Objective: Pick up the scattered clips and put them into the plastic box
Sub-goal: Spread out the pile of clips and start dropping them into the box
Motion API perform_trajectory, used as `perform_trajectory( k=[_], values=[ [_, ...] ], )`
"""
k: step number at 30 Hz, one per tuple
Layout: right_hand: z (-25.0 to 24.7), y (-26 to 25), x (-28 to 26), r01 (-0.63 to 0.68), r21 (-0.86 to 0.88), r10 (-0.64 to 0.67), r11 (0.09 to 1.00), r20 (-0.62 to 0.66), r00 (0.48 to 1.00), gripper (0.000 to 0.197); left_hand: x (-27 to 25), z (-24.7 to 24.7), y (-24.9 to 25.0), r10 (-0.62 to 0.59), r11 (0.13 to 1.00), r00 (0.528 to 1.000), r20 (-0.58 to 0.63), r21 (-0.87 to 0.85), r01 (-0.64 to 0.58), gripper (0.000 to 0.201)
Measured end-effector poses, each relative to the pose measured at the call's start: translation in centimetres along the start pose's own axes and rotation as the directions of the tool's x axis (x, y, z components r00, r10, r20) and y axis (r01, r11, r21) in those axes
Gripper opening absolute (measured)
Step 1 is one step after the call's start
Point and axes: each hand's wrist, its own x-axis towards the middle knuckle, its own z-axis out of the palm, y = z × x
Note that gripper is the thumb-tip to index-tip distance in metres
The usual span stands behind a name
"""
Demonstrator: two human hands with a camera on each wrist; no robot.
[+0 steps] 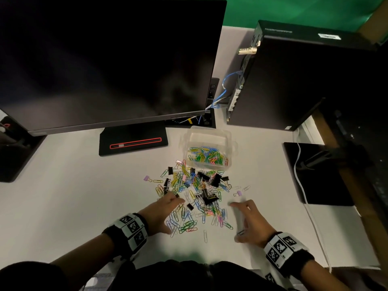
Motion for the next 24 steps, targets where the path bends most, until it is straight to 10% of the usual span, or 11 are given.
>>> perform_trajectory(
  k=[10, 24],
  values=[
    [2.9, -3.4, 2.7, 0.053, 0.044, -0.051, 0.998, -0.039, 0.998, 0.087, 2.0, 1.5, 1.6, -0.005, 0.999, 0.998, -0.056, 0.039, 0.007, 0.093],
    [4.1, -5.8, 4.0, 0.079, 0.057, -0.072, 0.995, -0.118, 0.990, 0.040, 4.3, 2.9, 2.7, 0.001, 0.990, 0.979, -0.202, 0.137, 0.027, 0.041]
  ],
)
